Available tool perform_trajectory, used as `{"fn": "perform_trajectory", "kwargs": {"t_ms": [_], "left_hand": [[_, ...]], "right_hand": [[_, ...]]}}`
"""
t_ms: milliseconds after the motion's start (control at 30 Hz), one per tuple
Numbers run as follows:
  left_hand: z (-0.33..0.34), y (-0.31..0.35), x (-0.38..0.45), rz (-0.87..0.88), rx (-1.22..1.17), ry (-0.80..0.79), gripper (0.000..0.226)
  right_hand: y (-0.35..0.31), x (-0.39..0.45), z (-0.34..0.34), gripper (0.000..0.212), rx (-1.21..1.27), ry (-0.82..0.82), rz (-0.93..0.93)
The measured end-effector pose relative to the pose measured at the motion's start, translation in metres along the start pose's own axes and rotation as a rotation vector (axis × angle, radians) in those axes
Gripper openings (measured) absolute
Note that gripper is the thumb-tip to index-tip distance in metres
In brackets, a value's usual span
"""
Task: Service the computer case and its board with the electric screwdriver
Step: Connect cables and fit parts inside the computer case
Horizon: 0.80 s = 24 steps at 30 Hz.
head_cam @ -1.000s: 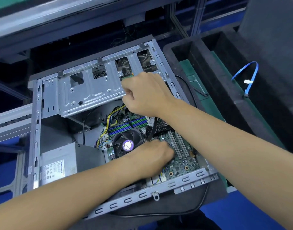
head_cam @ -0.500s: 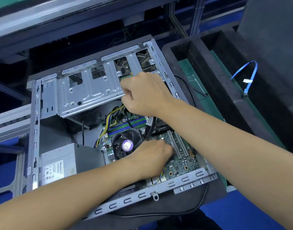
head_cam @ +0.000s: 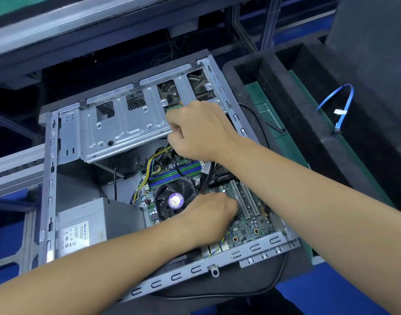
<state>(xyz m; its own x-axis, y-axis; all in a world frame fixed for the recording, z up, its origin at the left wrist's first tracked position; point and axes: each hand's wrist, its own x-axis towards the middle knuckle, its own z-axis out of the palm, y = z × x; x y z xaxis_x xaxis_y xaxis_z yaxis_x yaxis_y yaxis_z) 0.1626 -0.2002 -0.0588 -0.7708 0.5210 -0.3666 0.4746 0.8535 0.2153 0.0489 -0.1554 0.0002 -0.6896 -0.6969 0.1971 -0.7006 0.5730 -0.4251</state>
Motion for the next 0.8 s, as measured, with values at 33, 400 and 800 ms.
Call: {"fn": "perform_trajectory", "kwargs": {"t_ms": [33,400,800], "left_hand": [[0.0001,-0.0002,0.0002,0.004,0.001,-0.003,0.040],[-0.0026,-0.0002,0.0021,0.026,0.011,-0.025,0.023],[-0.0083,0.0025,0.0013,0.023,-0.021,-0.074,0.024]], "right_hand": [[-0.0001,-0.0001,-0.0001,0.010,-0.001,-0.001,-0.001],[-0.0006,-0.0005,-0.0003,0.012,0.007,-0.001,0.002],[-0.0003,-0.0004,-0.0006,0.011,0.004,-0.003,0.004]]}}
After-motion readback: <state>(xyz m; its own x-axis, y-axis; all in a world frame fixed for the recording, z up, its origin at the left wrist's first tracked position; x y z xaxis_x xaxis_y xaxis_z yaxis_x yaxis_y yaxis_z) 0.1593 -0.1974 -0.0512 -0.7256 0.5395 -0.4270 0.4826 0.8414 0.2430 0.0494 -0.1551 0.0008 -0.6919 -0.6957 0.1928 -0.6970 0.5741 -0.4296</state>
